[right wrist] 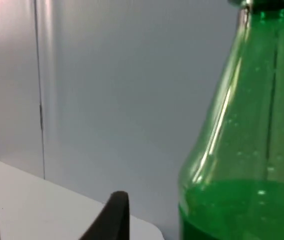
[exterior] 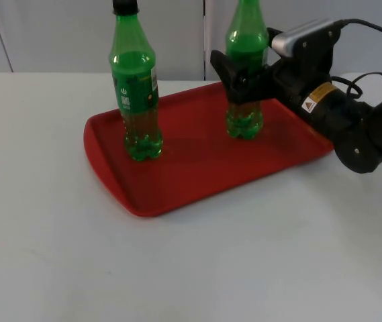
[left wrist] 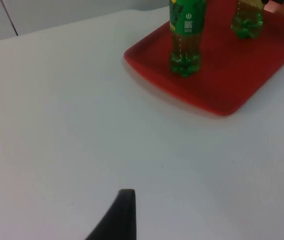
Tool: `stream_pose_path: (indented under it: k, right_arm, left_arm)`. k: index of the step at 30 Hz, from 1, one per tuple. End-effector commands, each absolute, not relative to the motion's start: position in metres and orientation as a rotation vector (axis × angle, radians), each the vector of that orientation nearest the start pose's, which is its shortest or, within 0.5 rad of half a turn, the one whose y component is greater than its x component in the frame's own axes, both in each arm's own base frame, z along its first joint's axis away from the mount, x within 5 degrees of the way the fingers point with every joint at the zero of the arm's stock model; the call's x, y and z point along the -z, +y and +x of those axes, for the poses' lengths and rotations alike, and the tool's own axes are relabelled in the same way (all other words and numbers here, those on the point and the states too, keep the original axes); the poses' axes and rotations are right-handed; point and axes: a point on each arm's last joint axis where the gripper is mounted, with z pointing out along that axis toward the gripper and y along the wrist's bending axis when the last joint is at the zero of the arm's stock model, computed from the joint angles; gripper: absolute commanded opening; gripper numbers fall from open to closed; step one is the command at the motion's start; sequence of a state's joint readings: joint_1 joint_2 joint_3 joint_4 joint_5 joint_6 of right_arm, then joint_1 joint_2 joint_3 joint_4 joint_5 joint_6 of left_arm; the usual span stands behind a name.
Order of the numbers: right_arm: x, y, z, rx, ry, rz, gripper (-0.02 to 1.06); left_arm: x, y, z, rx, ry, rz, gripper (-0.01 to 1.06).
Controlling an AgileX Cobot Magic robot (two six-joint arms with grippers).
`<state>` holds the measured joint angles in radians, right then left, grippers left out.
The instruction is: Place the bottle upright on the tray.
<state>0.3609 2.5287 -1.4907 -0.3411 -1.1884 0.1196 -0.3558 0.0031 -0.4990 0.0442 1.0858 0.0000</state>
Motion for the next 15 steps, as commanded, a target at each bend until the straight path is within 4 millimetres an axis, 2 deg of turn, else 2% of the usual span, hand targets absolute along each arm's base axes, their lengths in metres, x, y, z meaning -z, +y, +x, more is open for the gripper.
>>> stream_pose_path:
  k: [1,9,15]
  right_arm:
    - [-0.082,0.204,0.459,-0.503,1.284,-0.513,1.05]
    - [-0.076,0.203,0.459,-0.507,1.362,-0.51,1.05]
    - [-0.078,0.194,0.439,-0.505,1.429,-0.512,1.05]
  left_arm:
    - [-0.275,0.005,-0.003,0.164,2.035,0.369,1.05]
    - [-0.275,0.005,-0.003,0.164,2.035,0.369,1.05]
    - [-0.275,0.005,-0.003,0.164,2.035,0.369,1.05]
